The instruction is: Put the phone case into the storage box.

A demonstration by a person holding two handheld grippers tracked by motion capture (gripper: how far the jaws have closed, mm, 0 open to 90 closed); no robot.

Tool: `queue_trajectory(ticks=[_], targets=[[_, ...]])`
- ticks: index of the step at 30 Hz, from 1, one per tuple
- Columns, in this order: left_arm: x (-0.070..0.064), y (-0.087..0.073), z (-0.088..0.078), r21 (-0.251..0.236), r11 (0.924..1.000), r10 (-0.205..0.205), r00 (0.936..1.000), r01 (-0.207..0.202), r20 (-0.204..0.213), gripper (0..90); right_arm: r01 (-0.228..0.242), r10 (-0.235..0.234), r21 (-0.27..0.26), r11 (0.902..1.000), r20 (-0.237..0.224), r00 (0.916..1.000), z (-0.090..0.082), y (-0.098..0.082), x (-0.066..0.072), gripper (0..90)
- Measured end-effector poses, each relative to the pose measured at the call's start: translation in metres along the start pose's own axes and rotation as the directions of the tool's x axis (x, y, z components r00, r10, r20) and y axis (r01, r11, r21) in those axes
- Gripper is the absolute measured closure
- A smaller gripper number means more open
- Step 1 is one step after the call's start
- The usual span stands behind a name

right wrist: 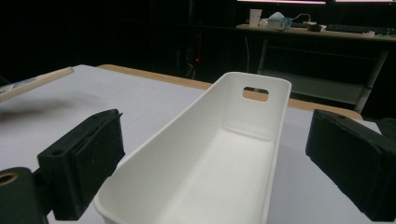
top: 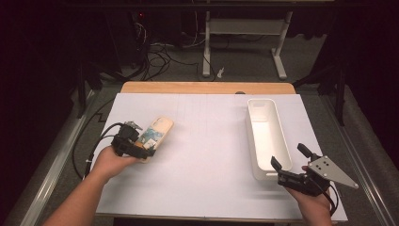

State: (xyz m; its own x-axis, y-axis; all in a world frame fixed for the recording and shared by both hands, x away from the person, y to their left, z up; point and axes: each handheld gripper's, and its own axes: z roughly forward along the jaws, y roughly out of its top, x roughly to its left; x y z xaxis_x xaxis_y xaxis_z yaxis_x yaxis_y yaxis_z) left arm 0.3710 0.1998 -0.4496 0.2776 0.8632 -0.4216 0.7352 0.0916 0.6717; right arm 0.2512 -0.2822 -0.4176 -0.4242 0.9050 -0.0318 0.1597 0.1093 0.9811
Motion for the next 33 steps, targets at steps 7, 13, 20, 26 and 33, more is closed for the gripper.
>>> queue_trajectory(ticks=[7, 13, 20, 26, 33], targets=[[-0.008, -0.015, -0.003, -0.074, 0.9973, 0.007, 0.9991, -0.004, 0.041, 12.1, 0.002, -0.002, 0.001, 1.0, -0.002, 1.0, 0.0, 0.0, 0.001, 5.0], [-0.012, -0.022, -0.007, -0.136, 0.9903, -0.015, 0.9962, 0.027, 0.085, 12.1, 0.004, -0.004, 0.0, 1.0, -0.003, 1.0, 0.0, 0.001, 0.001, 5.0], [-0.015, -0.029, -0.011, -0.188, 0.9807, -0.031, 0.9921, 0.054, 0.122, 12.2, 0.005, -0.005, 0.0, 1.0, -0.004, 1.0, 0.0, 0.0, 0.001, 5.0], [-0.02, -0.037, -0.013, -0.219, 0.9746, -0.012, 0.989, 0.045, 0.147, 12.2, 0.005, -0.005, -0.004, 1.0, -0.006, 1.0, 0.0, 0.001, 0.003, 5.0], [-0.022, -0.044, -0.02, -0.251, 0.9677, 0.024, 0.9795, 0.027, 0.2, 12.2, 0.014, -0.014, 0.001, 0.9999, -0.005, 0.9999, 0.001, 0.0, 0.004, 5.0]])
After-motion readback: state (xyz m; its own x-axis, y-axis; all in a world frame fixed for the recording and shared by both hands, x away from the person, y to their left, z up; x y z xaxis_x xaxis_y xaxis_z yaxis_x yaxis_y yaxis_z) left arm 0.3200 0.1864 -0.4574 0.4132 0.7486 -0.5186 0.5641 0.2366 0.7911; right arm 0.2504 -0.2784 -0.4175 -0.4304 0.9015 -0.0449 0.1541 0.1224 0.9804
